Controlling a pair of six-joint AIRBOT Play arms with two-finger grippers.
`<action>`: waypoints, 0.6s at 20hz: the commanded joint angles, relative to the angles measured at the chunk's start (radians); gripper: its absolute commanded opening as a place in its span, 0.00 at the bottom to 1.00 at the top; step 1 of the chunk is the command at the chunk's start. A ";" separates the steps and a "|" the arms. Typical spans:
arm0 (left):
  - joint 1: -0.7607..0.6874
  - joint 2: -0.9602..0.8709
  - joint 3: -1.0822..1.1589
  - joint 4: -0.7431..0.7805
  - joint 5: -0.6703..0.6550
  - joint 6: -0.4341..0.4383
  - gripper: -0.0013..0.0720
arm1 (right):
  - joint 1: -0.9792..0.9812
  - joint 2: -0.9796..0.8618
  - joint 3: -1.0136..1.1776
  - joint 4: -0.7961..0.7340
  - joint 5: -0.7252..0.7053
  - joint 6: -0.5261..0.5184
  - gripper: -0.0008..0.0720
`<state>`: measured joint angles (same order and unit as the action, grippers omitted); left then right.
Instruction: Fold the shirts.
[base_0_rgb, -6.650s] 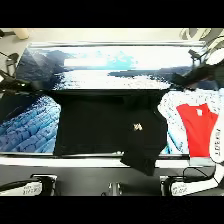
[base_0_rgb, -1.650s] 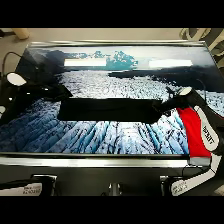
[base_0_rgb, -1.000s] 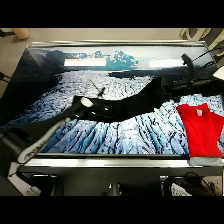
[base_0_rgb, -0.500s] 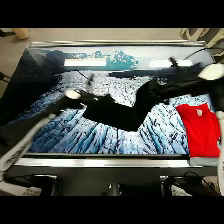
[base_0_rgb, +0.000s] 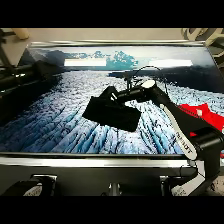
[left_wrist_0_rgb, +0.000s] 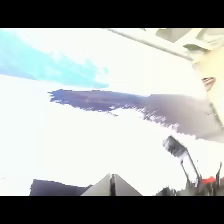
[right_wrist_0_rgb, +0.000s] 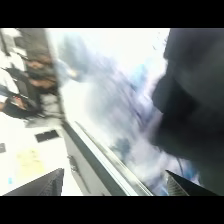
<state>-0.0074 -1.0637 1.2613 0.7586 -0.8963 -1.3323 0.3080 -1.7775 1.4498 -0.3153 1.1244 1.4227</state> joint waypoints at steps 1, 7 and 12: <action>0.070 0.087 0.000 0.138 -0.149 -0.013 0.06 | -0.096 0.003 0.039 -0.038 0.082 0.000 0.93; 0.081 0.074 0.000 0.195 -0.170 -0.023 0.06 | -0.289 0.158 -0.059 -0.916 0.402 0.230 0.93; 0.080 0.075 0.000 0.192 -0.171 -0.042 0.06 | -0.224 0.154 -0.339 -0.546 0.031 0.203 0.93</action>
<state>0.0711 -0.9901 1.2606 0.9447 -1.0599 -1.3624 0.0628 -1.6291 1.2335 -0.9665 1.3285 1.6157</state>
